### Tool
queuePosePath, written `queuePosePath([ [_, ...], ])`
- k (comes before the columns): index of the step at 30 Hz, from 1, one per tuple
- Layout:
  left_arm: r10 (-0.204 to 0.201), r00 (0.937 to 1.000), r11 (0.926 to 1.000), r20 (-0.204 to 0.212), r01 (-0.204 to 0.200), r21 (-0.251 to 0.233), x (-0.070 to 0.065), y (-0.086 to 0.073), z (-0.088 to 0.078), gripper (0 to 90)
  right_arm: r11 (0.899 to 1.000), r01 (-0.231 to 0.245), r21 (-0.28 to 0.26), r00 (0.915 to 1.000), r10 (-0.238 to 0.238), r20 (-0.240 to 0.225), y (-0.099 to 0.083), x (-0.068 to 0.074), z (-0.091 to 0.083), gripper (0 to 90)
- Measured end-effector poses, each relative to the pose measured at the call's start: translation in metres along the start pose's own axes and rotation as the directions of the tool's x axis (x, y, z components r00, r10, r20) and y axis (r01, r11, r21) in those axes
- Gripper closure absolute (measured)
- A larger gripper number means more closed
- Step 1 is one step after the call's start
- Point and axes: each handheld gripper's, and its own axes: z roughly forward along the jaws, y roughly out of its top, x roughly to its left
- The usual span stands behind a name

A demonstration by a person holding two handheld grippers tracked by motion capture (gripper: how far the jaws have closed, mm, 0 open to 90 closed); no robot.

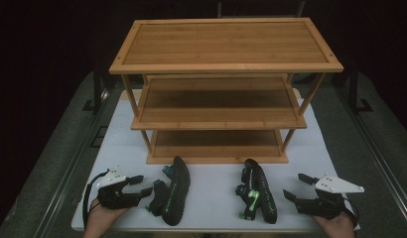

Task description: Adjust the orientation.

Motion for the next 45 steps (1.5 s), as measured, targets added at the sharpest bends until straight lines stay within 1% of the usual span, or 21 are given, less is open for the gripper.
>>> queuePosePath([
  [1, 0.007, 1.0000, 0.9999, 0.004, -0.007, 0.013, -0.001, 0.000, 0.001, 41.3, 1.000, 0.002, -0.001, 1.0000, -0.002, -0.001, 0.000, 0.000, 0.000, 21.3],
  [5, 0.014, 0.9992, 0.9995, 0.038, -0.015, 0.027, -0.002, 0.000, 0.006, 47.5, 1.000, 0.012, 0.001, 0.9999, -0.012, -0.006, 0.001, 0.001, 0.000, 21.4],
  [8, 0.021, 0.9988, 0.9992, 0.043, -0.022, 0.034, -0.004, 0.001, 0.008, 51.6, 1.000, 0.012, 0.000, 0.9999, -0.012, -0.008, 0.001, 0.001, 0.001, 21.4],
  [9, 0.023, 0.9985, 0.9991, 0.050, -0.025, 0.034, -0.004, 0.002, 0.010, 51.6, 1.000, 0.012, 0.000, 0.9999, -0.012, -0.009, 0.001, 0.001, 0.001, 21.4],
  [11, 0.026, 0.9975, 0.9987, 0.065, -0.029, 0.041, -0.007, 0.004, 0.015, 56.6, 1.000, 0.014, 0.005, 0.9999, -0.013, -0.008, 0.001, 0.002, 0.002, 21.4],
  [12, 0.026, 0.9975, 0.9987, 0.065, -0.029, 0.041, -0.007, 0.004, 0.015, 58.4, 1.000, 0.015, 0.005, 0.9999, -0.015, -0.007, 0.001, 0.002, 0.002, 21.4],
  [13, 0.033, 0.9964, 0.9982, 0.079, -0.037, 0.048, -0.009, 0.006, 0.019, 60.0, 1.000, 0.015, 0.005, 0.9999, -0.015, -0.007, 0.001, 0.002, 0.002, 21.4],
  [14, 0.033, 0.9964, 0.9982, 0.079, -0.037, 0.048, -0.009, 0.006, 0.019, 61.6, 1.000, 0.015, 0.004, 0.9999, -0.015, -0.008, 0.001, 0.002, 0.002, 21.4],
  [15, 0.044, 0.9955, 0.9976, 0.084, -0.048, 0.051, -0.011, 0.009, 0.022, 63.0, 1.000, 0.017, 0.004, 0.9998, -0.017, -0.010, 0.001, 0.002, 0.002, 21.4],
  [16, 0.044, 0.9955, 0.9976, 0.084, -0.048, 0.051, -0.011, 0.009, 0.022, 63.5, 1.000, 0.017, 0.004, 0.9998, -0.017, -0.010, 0.001, 0.002, 0.002, 21.4],
  [17, 0.048, 0.9954, 0.9976, 0.082, -0.052, 0.045, -0.013, 0.011, 0.023, 63.6, 1.000, 0.020, 0.006, 0.9998, -0.020, -0.010, 0.001, 0.002, 0.002, 21.4],
  [19, 0.057, 0.9945, 0.9971, 0.088, -0.061, 0.045, -0.015, 0.012, 0.025, 64.1, 1.000, 0.020, 0.007, 0.9997, -0.020, -0.014, 0.001, 0.002, 0.002, 21.4],
  [22, 0.058, 0.9936, 0.9970, 0.097, -0.062, 0.047, -0.016, 0.013, 0.026, 65.1, 1.000, 0.021, 0.009, 0.9996, -0.021, -0.016, 0.001, 0.002, 0.002, 21.5],
  [32, 0.063, 0.9916, 0.9972, 0.113, -0.067, 0.033, -0.017, 0.014, 0.023, 65.3, 1.000, 0.024, 0.009, 0.9995, -0.024, -0.019, 0.002, 0.003, 0.002, 21.6],
  [36, 0.070, 0.9897, 0.9969, 0.125, -0.074, 0.027, -0.017, 0.016, 0.022, 65.2, 1.000, 0.026, 0.011, 0.9995, -0.025, -0.020, 0.001, 0.003, 0.002, 21.7],
  [39, 0.069, 0.9883, 0.9973, 0.136, -0.072, 0.013, -0.018, 0.018, 0.021, 65.2, 1.000, 0.027, 0.012, 0.9994, -0.027, -0.021, 0.002, 0.003, 0.002, 21.7],
  [44, 0.082, 0.9867, 0.9965, 0.141, -0.083, 0.005, -0.020, 0.022, 0.020, 65.3, 0.999, 0.030, 0.014, 0.9993, -0.030, -0.024, 0.002, 0.003, 0.003, 21.7],
  [45, 0.086, 0.9856, 0.9962, 0.146, -0.088, 0.004, -0.022, 0.025, 0.019, 65.3, 0.999, 0.032, 0.017, 0.9992, -0.032, -0.024, 0.002, 0.004, 0.004, 21.7],
])
